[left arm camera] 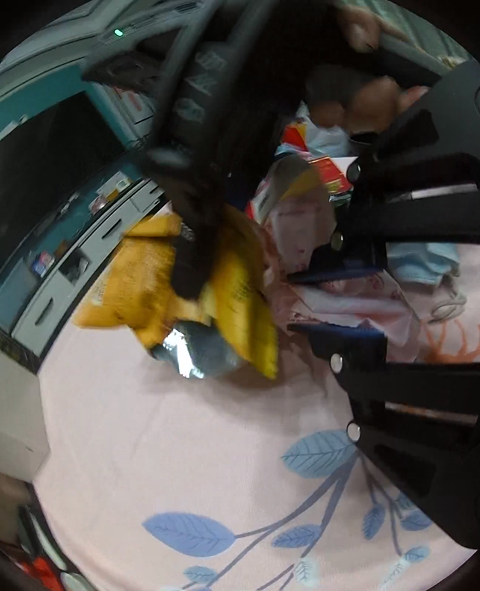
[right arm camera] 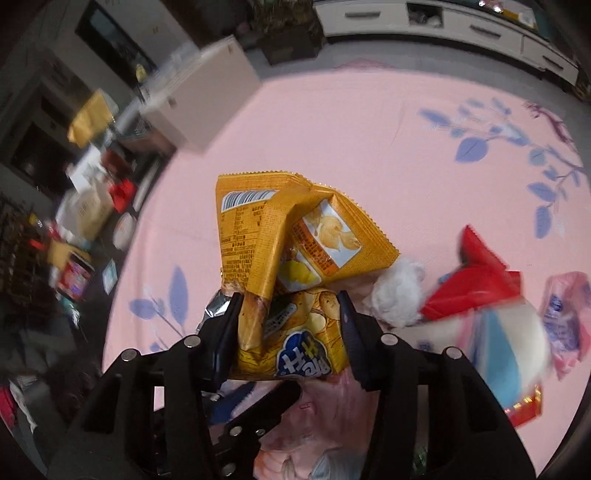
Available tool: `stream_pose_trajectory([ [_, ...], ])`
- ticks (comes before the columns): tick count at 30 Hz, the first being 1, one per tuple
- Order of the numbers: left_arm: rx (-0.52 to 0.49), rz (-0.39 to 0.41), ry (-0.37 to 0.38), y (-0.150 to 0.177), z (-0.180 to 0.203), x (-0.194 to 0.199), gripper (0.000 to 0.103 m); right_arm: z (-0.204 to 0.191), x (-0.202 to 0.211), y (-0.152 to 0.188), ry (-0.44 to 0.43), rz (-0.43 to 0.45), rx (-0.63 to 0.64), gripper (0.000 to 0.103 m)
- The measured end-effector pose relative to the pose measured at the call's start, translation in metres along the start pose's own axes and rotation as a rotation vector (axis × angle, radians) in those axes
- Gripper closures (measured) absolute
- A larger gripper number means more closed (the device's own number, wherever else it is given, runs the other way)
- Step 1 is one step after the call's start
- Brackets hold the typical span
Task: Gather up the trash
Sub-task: 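Grasp the pink wrapper with the left tool while the right grasps the yellow chip bag, then move both items over the black bin and open both tools to drop them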
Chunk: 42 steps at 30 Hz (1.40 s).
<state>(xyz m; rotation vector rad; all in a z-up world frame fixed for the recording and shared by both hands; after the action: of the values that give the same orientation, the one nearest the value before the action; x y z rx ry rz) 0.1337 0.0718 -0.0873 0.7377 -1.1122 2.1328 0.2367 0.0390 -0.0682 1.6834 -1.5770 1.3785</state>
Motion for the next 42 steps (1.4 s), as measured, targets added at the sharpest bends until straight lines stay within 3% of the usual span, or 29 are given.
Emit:
stream_pose_trajectory([
  [5,-0.033,0.026,-0.019,0.002,0.014,0.013,0.089,0.012,0.061,0.007,-0.033,0.129,-0.032,0.052],
  [7,-0.056,0.073,-0.042,0.001,0.019,0.032,0.089,0.023,0.089,0.012,-0.028,0.193,-0.041,0.052],
  [13,-0.072,0.181,-0.017,0.007,0.031,0.081,0.089,0.078,0.172,0.048,-0.004,0.420,-0.124,0.051],
  [19,-0.135,0.264,0.001,0.033,0.073,0.110,0.089,0.142,0.207,0.104,-0.021,0.502,-0.269,0.051],
  [23,-0.201,0.271,0.000,0.049,0.111,0.107,0.089,0.175,0.229,0.136,0.026,0.562,-0.317,0.051],
  [27,-0.252,0.256,0.052,0.073,0.152,0.102,0.089,0.199,0.258,0.161,0.104,0.653,-0.343,0.051],
  [34,-0.353,0.252,0.095,0.094,0.221,0.088,0.089,0.254,0.328,0.197,0.226,0.858,-0.436,0.049],
  [38,-0.411,0.225,0.115,0.108,0.264,0.069,0.089,0.291,0.346,0.215,0.298,0.907,-0.523,0.048],
  [42,-0.473,0.183,0.129,0.125,0.298,0.043,0.089,0.322,0.345,0.223,0.311,0.892,-0.588,0.048],
])
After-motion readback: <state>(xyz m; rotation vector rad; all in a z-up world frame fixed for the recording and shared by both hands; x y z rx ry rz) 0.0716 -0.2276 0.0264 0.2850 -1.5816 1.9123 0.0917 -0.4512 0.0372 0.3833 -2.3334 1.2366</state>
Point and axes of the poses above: each gripper's, at about its wrist camera, not at the fingertips, and x roughly against the way its jaws point, z to its right, y to its underside, the point moved 6 cm from there along -x, roughly the way its jaws point, and after that the axes turned 11 degrees about -x, right-handed, at the moved point
